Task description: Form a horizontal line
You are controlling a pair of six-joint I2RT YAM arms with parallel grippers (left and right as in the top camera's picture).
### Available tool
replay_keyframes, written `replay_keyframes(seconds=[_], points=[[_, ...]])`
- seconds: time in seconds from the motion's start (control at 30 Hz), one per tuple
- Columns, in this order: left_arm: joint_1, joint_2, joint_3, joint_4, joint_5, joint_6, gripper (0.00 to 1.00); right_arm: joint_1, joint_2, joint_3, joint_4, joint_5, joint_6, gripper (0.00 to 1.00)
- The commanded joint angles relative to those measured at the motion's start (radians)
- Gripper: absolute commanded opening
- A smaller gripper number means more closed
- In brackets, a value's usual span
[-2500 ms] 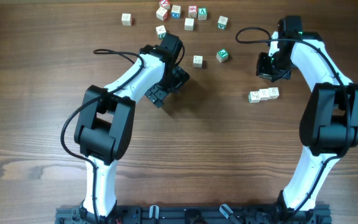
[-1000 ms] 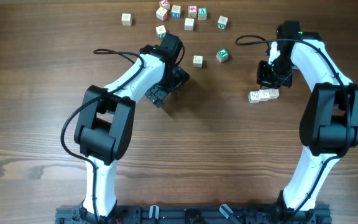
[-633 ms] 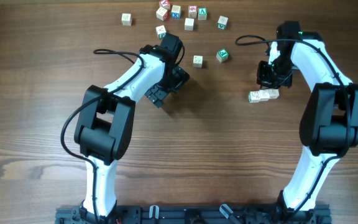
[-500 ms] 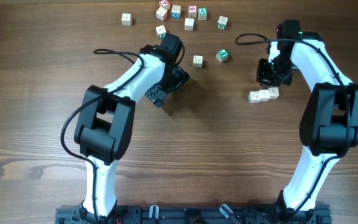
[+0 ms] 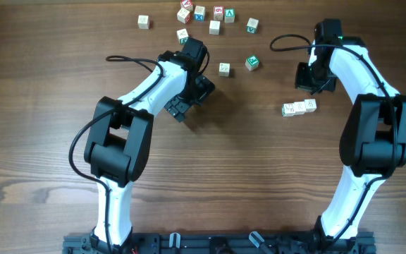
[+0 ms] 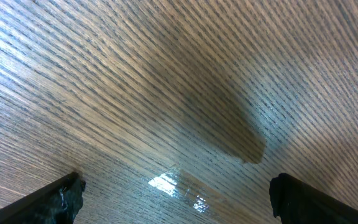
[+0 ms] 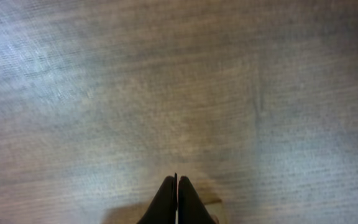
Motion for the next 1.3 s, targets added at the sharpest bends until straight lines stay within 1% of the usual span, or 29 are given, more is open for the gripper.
replay_keyframes(seconds=[0.0,0.33,1.27], points=[[-0.002,-0.001,-0.022,0.013,-0.01,-0.002,1.0,0.003,0.015,-0.006,-0.02,0.03,0.011,0.04],[-0.002,-0.001,-0.022,0.013,-0.01,-0.002,1.0,0.003,0.015,-0.006,-0.06,0.029,0.012,0.04],[-0.002,-0.001,-0.022,0.013,-0.014,-0.002,1.0,0.003,0.015,-0.006,-0.101,0.029,0.031,0.05]])
